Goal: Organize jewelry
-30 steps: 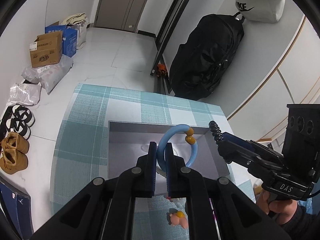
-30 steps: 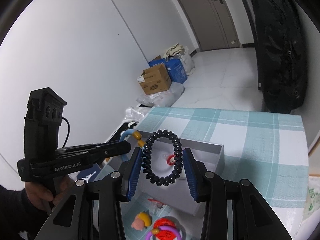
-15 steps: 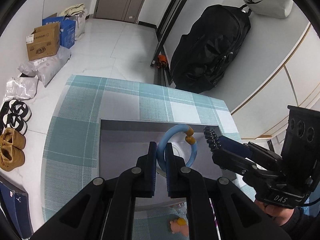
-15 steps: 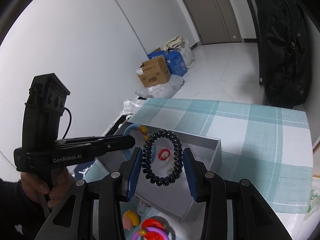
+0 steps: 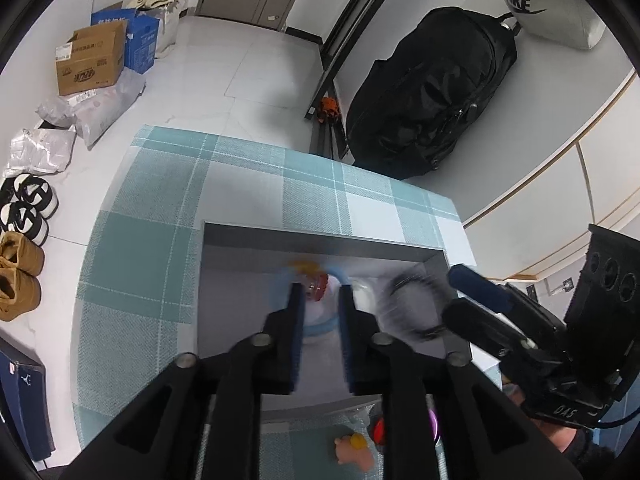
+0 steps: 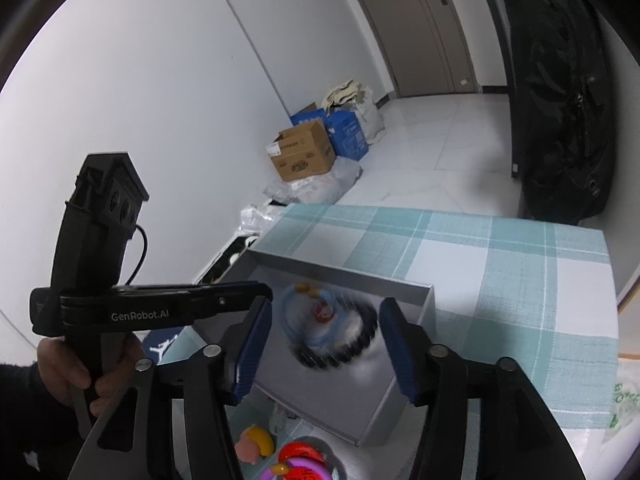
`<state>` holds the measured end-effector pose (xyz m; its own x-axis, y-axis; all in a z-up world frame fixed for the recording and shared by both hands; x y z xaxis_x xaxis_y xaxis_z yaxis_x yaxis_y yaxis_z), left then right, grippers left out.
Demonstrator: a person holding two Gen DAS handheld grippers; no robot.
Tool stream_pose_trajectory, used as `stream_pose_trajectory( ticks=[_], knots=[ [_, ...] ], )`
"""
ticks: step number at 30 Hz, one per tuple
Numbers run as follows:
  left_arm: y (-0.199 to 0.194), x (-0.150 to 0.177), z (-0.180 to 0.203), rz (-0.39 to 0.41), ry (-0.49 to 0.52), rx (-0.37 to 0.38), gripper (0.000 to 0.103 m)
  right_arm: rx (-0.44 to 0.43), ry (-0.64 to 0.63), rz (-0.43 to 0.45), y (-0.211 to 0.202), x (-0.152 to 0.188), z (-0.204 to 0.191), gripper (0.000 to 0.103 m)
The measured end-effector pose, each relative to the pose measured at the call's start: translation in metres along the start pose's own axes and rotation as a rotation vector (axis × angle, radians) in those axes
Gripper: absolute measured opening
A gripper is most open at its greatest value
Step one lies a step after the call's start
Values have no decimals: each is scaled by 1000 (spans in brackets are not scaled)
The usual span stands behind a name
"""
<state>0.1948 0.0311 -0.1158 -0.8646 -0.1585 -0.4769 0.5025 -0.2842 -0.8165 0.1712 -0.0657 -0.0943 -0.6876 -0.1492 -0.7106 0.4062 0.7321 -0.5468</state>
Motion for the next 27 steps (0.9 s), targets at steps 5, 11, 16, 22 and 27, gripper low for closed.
stream_pose_trajectory(
  ticks=[5,11,16,22,27],
  knots=[
    [-10,1,0,41,6,-26,44,3,10,36,-10,-3,-2,65],
    [-19,3,-2,66,3,-49,45,21,-16,50,-17,-3,-10,69],
    [-27,5,-1,89,18,-81,45,49,-29,63,-25,-1,-12,72],
    [-41,10,2,137,40,-99,46,76,-29,88,-40,1,-14,77],
    [-51,15,6,178,70,-122,46,100,-33,99,-50,6,-17,81]
  ],
)
Point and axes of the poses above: each gripper's, at about its wrist camera, not at the fingertips, and y roughly the way its jaws point, z to its right, x to its underside, the point moved 9 cm from there along y, roughly the way its jaws point, and after that the axes turned 7 degrees about -x, right-handed, at the moved point
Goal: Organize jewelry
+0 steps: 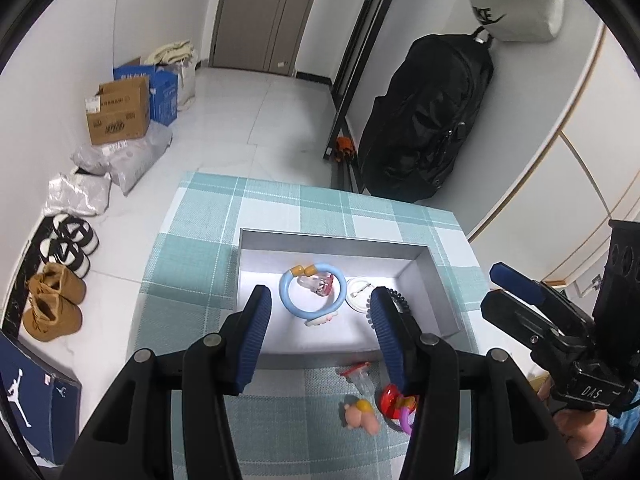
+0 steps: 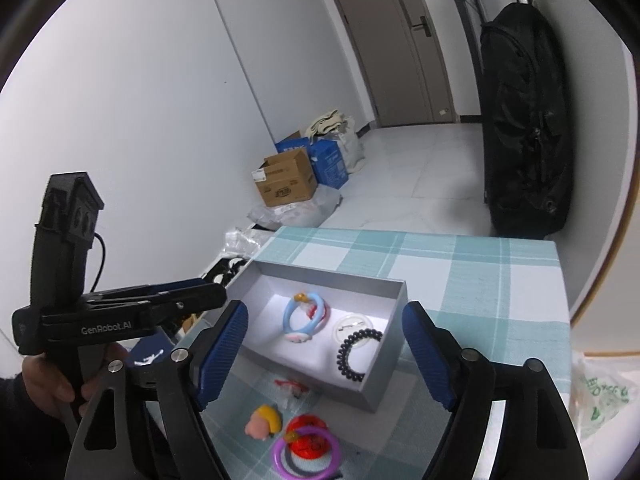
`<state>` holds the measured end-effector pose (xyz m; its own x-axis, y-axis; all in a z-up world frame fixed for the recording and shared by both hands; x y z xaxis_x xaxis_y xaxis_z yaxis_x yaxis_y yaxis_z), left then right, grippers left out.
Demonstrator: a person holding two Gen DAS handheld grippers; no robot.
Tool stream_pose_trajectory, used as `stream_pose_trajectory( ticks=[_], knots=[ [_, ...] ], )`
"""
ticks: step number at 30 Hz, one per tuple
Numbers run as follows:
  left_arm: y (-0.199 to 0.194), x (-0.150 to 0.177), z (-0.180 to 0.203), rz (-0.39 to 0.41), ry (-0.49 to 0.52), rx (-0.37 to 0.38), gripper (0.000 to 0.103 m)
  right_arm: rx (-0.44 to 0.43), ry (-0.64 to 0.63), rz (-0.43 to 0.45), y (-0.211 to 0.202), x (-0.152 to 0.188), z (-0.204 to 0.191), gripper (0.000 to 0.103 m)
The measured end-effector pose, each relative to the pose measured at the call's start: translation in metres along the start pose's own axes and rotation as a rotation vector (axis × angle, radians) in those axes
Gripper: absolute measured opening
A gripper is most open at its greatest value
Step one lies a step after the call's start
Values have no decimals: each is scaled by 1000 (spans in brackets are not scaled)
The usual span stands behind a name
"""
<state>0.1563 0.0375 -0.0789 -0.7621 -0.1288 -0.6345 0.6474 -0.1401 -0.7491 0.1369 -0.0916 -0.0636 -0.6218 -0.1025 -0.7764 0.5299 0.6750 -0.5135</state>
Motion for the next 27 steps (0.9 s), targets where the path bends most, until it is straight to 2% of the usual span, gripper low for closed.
stream_pose_trajectory(
  ticks=[8,11,12,14,16,22,27],
  knots=[
    [-10,10,6,28,33,-16,47,24,-12,2,-15,8,-5,87],
    [-13,15,5,28,26,-13,48,37,-13,0,-21,12,-7,93],
    [-14,17,5,24,22,-10,49,41,-13,-1,-23,14,-7,95],
    [-16,21,4,20,13,-8,60,51,-13,-5,-26,17,-8,96],
    [-19,25,5,24,12,-10,64,61,-16,-12,-29,22,-9,97],
    [-18,39,5,0,15,-13,67,85,-34,-36,-34,34,-13,99],
    [-16,50,10,-10,60,-24,68,102,-57,-76,-35,47,-13,101]
  ],
)
Point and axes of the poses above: each gripper's, at about its wrist camera, not at the fingertips, and y roughly the way its jaws point, z to its right, x to its underside, the point moved 9 cm from there along y, roughly the way its jaws point, and after that the axes turned 7 degrees about -x, right-handed, at the moved point
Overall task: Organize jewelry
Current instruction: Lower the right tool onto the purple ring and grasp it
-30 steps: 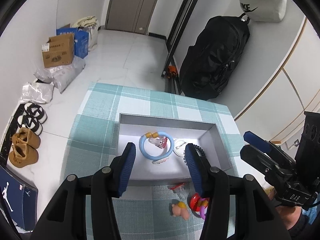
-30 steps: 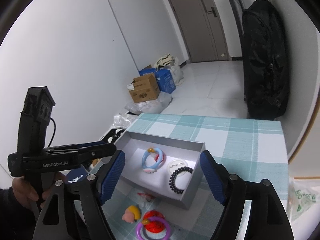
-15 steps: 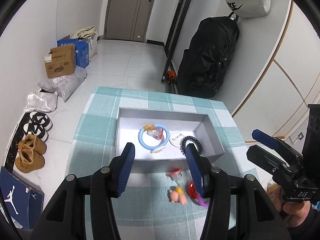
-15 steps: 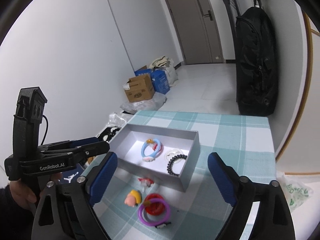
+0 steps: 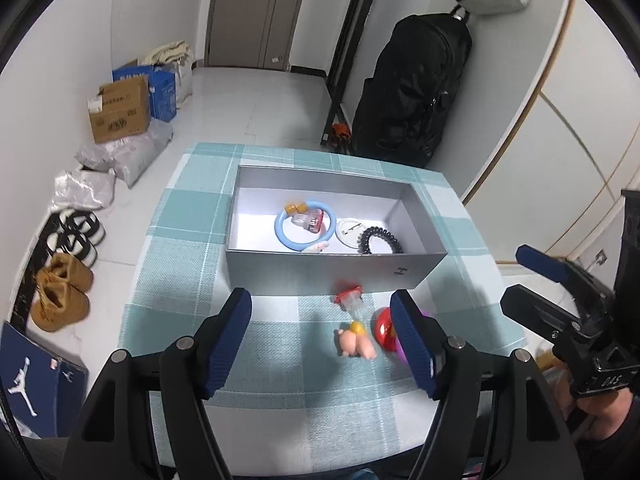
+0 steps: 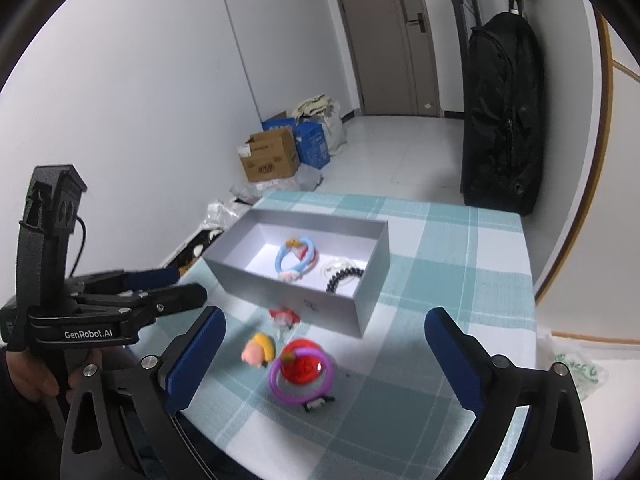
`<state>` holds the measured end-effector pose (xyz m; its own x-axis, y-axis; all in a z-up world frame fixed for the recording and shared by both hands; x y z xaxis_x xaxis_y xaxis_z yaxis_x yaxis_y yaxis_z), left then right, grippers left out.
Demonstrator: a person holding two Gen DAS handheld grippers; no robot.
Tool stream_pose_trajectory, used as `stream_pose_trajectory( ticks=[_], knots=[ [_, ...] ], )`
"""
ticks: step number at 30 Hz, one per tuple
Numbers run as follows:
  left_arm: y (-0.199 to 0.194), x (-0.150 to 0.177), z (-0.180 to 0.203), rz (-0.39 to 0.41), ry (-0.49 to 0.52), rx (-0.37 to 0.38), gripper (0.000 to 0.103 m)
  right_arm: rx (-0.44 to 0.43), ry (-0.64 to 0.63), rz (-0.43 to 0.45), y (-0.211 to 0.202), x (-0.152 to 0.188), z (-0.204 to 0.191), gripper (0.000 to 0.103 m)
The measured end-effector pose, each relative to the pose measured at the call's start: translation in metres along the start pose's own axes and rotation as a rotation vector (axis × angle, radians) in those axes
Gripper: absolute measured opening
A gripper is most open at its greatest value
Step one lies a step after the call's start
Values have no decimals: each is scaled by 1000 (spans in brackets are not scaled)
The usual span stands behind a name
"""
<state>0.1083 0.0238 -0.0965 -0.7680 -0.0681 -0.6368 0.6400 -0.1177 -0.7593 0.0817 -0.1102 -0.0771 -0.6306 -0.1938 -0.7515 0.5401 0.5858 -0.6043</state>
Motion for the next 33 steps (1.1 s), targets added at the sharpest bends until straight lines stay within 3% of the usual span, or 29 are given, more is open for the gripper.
stream_pose_trajectory(
  ticks=[6,18,26,33],
  knots=[
    [2,8,-2,-29,-20,3,70,3,3,-56,1,16,3,103],
    [4,15,-9,-52,-13,-38,70,-46,-14,-261,32,62,-7,103],
    [8,17,-19,-72,-3,-60,70,-56,-28,-296,49,65,-16,102],
    [15,24,-28,-123,-3,-83,70,-57,-90,-321,63,62,-27,90]
  ],
)
Point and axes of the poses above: each gripper's, at about its wrist camera, not at the fingertips, and y roughly the way its jaws point, z to its right, x to its underside, the point moved 9 cm from there along y, roughly the way its jaws point, and after that the axes turned 7 degrees about -x, right-handed, at the moved point
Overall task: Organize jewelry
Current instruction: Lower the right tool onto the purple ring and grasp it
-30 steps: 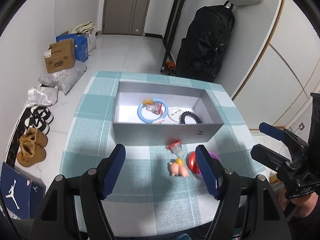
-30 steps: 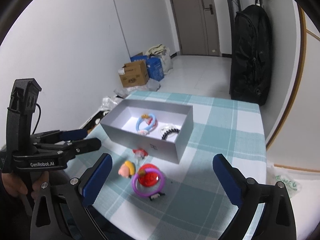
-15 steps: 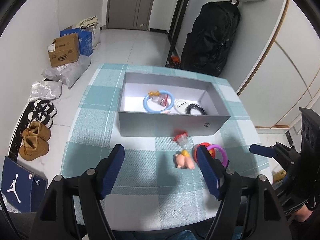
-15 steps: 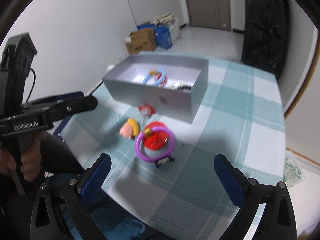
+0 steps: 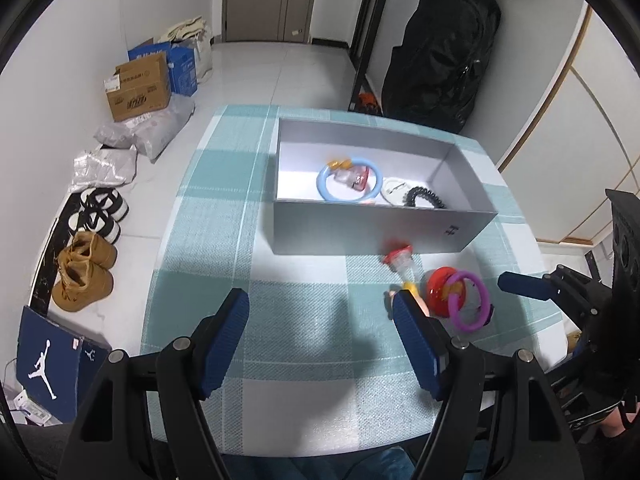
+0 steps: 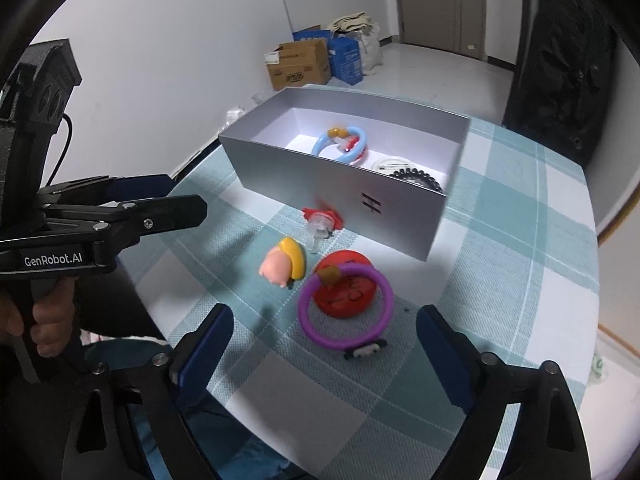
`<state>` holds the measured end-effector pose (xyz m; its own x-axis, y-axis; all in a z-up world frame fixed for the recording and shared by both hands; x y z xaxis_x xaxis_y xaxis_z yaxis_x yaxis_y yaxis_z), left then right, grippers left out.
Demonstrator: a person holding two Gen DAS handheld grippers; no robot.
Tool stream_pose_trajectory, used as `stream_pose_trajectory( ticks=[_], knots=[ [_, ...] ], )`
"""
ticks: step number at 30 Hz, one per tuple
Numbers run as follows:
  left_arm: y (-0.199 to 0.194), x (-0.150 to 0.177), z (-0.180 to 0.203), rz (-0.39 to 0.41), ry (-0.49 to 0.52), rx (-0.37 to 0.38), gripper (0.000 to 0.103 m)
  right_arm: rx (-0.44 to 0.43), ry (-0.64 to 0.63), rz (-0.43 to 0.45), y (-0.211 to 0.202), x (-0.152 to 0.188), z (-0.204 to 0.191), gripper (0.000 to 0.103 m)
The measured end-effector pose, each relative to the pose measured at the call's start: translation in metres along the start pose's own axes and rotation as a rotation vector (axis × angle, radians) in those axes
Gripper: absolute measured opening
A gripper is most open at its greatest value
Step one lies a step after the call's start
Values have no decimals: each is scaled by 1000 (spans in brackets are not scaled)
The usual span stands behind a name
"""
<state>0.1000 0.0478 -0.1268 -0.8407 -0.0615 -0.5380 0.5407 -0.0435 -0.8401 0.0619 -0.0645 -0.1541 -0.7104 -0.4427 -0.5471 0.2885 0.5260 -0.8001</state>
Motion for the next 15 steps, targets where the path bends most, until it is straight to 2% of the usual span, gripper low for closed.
stream_pose_trajectory(
  ticks=[2,4,8,11,14,15],
  knots=[
    [-1,-1,-1,-3,-7,13,70,28,-11,-18,5,1,3,85],
    [-3,-3,0,6,-5,24,70,35,-4,-33,9,2,5,76],
    [-7,-3,2,6,9,57,70,54,15,-54,16,2,12,67],
    [-8,1,6,-18,14,107,70,50,22,-66,20,2,12,64],
    [-10,1,8,-14,29,118,70,33,36,-67,21,2,12,53],
    [-11,2,9,-10,35,119,70,33,36,-67,21,2,12,53]
  ],
)
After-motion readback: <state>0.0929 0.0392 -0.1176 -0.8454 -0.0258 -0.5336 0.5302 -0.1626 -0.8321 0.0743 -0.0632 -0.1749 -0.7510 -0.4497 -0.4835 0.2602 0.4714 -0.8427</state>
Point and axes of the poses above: each gripper's, at about its wrist camera, not at the fingertips, and y roughly the way its jaws point, z to its right, x to its underside, the point moved 9 cm from there along y, roughly the way its jaws point, and after that the axes turned 7 degrees about -x, right-handed, at the moved point
